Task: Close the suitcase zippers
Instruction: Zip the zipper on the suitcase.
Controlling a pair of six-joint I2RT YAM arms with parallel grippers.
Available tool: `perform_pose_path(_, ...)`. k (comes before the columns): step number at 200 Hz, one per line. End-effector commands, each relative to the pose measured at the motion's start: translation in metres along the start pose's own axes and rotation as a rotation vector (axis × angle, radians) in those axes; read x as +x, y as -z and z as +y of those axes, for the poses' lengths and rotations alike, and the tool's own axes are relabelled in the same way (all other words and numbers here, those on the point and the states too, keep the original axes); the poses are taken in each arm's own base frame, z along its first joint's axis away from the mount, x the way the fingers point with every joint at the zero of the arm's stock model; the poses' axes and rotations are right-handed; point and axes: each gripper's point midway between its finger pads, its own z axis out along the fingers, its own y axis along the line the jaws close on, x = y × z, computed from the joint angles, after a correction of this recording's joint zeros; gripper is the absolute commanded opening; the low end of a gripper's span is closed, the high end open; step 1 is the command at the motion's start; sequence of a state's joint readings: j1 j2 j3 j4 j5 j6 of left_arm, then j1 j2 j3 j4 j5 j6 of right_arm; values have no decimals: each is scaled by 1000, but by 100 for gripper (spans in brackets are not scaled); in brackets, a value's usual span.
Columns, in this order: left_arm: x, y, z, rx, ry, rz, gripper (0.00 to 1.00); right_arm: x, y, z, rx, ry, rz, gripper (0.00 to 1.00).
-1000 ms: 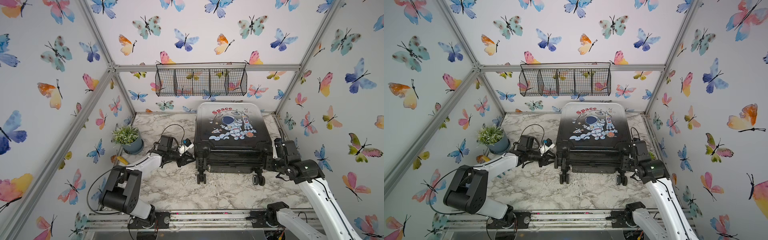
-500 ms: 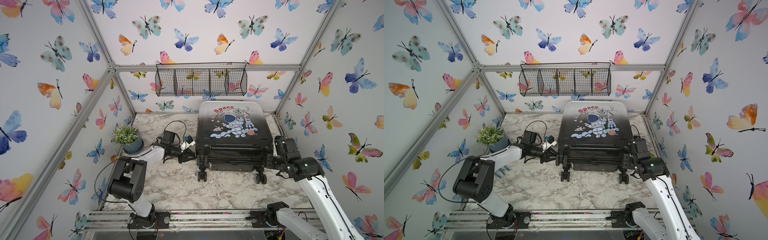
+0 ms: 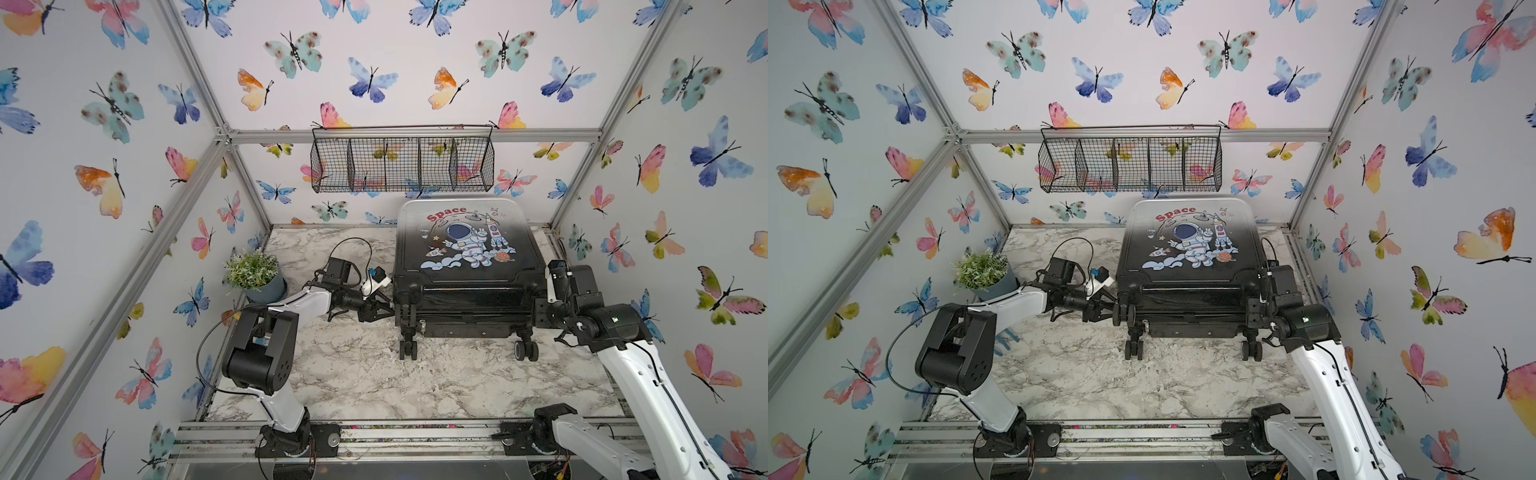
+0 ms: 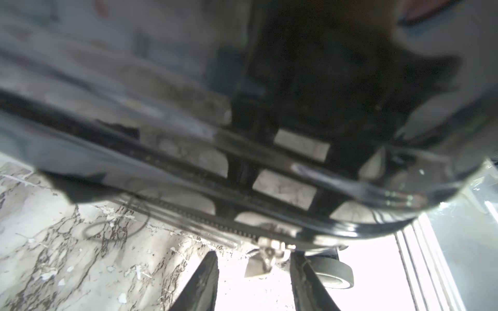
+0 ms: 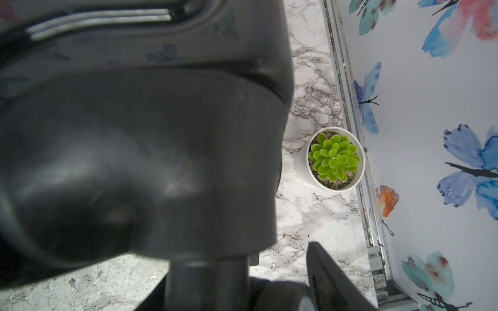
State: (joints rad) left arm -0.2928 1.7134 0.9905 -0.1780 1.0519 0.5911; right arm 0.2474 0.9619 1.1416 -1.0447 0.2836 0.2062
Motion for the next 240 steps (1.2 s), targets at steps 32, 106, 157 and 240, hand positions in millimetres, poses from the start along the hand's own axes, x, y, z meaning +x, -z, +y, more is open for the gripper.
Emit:
perform_pose_path(32,-12,-12,-7,68,-60,-28,49,-80,39,-8,25,-22,-288,8)
perform_pose_path(106,-13,-17,3,80,-51,-29,19,-84,40,-20,85,25,-293,7)
perform_pose_path(157,-20,-8,12,58,-37,-47,9,-78,32,-20,87,39,-272,7)
perform_pose_path(240,-7,4,3,-24,-25,50,0,-69,28,-22,91,47,-267,7)
